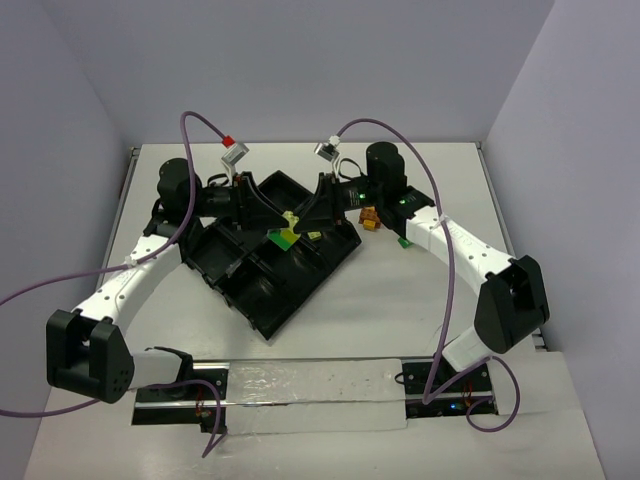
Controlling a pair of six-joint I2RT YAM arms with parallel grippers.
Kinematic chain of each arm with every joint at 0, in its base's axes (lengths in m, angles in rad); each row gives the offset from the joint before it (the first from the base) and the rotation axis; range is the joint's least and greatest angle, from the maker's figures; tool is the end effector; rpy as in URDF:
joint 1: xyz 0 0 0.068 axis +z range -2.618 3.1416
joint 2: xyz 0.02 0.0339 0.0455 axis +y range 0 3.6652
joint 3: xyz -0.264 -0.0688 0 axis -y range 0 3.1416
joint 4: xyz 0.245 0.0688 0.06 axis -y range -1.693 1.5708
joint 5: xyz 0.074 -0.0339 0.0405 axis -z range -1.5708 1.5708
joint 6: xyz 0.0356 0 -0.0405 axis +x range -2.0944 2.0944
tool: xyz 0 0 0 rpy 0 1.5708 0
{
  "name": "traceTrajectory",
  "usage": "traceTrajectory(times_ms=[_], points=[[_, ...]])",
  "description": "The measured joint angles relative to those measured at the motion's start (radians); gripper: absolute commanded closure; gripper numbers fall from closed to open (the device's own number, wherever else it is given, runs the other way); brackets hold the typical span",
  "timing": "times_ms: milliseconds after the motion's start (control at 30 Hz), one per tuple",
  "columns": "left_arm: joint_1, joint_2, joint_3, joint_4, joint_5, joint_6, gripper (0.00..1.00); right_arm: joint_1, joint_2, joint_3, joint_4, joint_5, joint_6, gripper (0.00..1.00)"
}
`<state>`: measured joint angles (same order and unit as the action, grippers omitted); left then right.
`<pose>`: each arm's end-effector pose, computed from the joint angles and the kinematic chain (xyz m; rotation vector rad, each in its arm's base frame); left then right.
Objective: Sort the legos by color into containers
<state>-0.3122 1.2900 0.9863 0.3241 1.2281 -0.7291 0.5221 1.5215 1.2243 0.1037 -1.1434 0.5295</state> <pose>0.2605 -0.1193 0.3529 0.7524 1.7066 -1.6945 0.2837 0.2006 0.3457 -0.9284 1.7690 1.7118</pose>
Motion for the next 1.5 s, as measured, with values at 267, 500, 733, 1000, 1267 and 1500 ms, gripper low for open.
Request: traceTrajectory(times_ms=[267,500,733,1000,1267,1500], points=[[0.0,0.0,0.0,0.0,0.001,0.002,1.0,0.007,0.0,-0.002,0.041,-0.037,0.014,0.78],[0.0,0.0,0.0,-0.001,0.005,0.0,0.79,0.01,0.0,-0.003,0.045,-0.039,0.016,1.0],[-0.002,0.0,0.031,-0.022,-0.002,0.019,0.01,0.019,0.0,-0.012,0.029,-0.011,0.011,1.0],[-0.002,0.0,0.056,-0.046,-0.024,0.054,0.01,0.021,0.0,-0.039,-0.004,0.031,-0.001,1.0],[0.158,-0.057,0.074,-0.223,-0.148,0.151,0.01,-0.036,-0.043,-0.087,-0.037,0.103,-0.008,1.0],[0.201,-0.123,-0.112,-0.018,-0.149,-0.028,0.01,-0.119,-0.092,-0.108,-0.036,0.131,0.004,1.0]])
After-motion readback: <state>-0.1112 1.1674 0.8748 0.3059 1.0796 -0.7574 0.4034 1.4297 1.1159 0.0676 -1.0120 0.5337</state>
